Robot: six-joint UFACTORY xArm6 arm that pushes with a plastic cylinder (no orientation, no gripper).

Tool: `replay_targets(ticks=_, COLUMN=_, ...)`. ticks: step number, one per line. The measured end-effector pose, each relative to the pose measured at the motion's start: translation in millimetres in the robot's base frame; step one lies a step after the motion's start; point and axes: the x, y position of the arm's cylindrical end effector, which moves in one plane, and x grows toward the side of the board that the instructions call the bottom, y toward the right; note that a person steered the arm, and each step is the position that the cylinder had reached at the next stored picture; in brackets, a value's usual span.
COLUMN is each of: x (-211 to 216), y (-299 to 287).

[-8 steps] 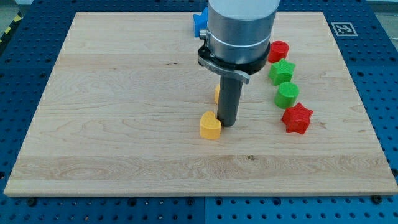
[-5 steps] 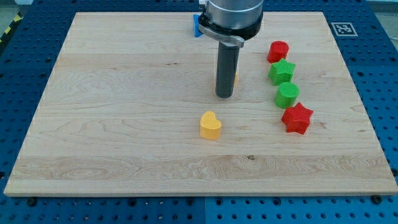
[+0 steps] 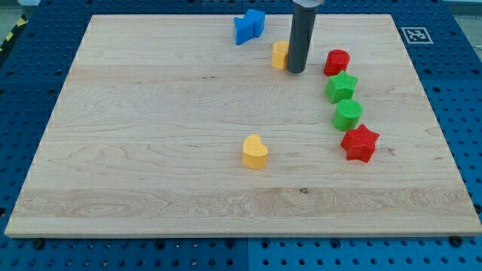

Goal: Push the yellow hexagon towards the bottom of the blue cube

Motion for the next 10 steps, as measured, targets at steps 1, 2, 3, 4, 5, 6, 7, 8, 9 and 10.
replay_targets(ticks=1, x=-22, y=13)
replay_targets(ticks=2, x=-22, y=23)
replay_targets(ticks=3, x=19, y=34)
replay_targets(ticks=4, x=3, y=34)
replay_targets(ticks=5, x=-21, y=24)
replay_targets(ticks=6, x=-26, y=11)
replay_targets(ticks=7, x=-26, y=-1)
replay_targets(ticks=8, x=-26, y=-14)
replay_targets(ticks=9, x=-24, y=-21)
replay_targets(ticks=10, x=10, y=-9)
